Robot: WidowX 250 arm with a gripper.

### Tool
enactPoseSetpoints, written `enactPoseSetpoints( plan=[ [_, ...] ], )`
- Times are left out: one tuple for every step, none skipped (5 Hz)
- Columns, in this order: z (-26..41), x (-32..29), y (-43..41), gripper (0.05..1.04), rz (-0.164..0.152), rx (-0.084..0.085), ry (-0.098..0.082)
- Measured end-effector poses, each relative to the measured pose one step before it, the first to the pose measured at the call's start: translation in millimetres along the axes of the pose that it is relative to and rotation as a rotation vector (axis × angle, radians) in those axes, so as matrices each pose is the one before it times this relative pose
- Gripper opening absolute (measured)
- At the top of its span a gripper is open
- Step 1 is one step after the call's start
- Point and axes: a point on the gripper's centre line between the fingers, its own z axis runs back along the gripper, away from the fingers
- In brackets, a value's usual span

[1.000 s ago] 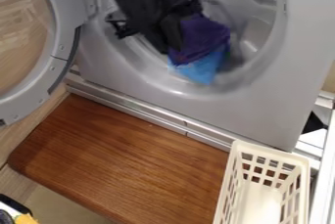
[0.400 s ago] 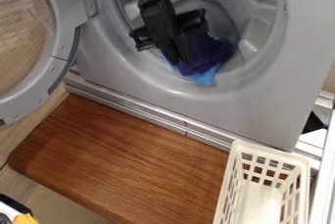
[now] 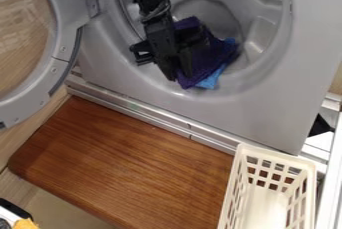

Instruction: Lift the purple cloth into the laundry tub

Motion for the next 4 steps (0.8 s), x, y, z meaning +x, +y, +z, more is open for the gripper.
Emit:
enactPoseSetpoints(
  plan=[
    [-1.97,4.35,0.74,0.717,-0.0021,-0.0182,-0.0077],
    [16.64,1.24,4.46,0.978,-0.0068,0.0018,0.0267],
    [15.82,2.5,2.15,1.006,-0.0027,0.0,0.0195],
    [22.52,5.73,0.0,1.001,-0.0104,0.0019,0.0179]
  ],
)
